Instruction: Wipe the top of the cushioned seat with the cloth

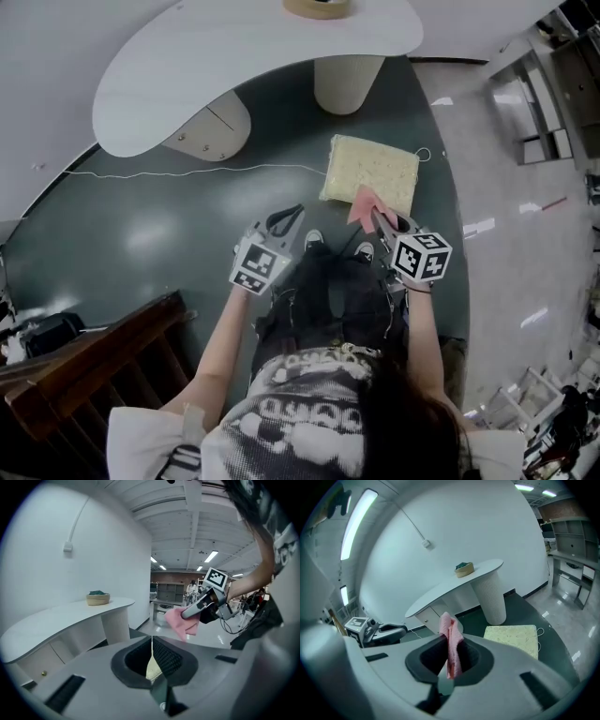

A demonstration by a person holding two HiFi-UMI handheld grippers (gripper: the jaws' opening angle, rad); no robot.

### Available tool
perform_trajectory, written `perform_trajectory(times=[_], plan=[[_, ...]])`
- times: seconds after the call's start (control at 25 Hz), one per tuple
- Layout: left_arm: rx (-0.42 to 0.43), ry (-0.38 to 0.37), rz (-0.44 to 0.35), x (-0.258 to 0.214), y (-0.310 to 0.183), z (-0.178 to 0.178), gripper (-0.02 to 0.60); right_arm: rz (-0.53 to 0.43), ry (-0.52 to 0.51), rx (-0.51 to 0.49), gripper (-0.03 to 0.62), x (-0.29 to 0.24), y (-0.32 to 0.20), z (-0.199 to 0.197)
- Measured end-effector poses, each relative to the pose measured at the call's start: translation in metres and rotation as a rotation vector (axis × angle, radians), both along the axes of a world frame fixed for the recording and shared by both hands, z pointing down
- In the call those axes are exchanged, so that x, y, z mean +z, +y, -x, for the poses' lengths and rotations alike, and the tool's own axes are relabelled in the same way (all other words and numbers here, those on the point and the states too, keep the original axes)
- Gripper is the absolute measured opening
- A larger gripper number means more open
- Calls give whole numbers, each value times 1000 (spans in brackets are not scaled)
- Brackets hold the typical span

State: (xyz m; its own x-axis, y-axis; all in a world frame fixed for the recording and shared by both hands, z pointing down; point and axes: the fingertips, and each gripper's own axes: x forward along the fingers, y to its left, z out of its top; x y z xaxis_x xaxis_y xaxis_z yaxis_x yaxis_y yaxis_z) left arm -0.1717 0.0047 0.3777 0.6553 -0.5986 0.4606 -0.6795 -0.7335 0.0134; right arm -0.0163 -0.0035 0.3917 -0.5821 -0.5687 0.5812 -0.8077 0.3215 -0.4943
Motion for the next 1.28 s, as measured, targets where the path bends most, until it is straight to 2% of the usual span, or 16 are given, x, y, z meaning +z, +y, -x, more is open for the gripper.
perform_trajectory(times=[0.24, 0.56, 0.8, 1.0, 1.28], plan=[[-68, 25, 1, -8, 3, 13, 9, -9, 25, -68, 11, -14, 1, 8], [-186, 39, -46, -31, 29, 7, 9, -53, -4, -174, 11, -37, 25, 9], [-276, 51, -84, -49, 73, -30, 9, -98, -51, -250, 11, -49, 69, -13], [-295, 21, -125, -61, 122, -60, 9, -138, -81, -305, 11, -53, 112, -30], [-349, 17, -174, -67, 203, -101, 9, -199, -106, -361, 11, -58, 177, -60]])
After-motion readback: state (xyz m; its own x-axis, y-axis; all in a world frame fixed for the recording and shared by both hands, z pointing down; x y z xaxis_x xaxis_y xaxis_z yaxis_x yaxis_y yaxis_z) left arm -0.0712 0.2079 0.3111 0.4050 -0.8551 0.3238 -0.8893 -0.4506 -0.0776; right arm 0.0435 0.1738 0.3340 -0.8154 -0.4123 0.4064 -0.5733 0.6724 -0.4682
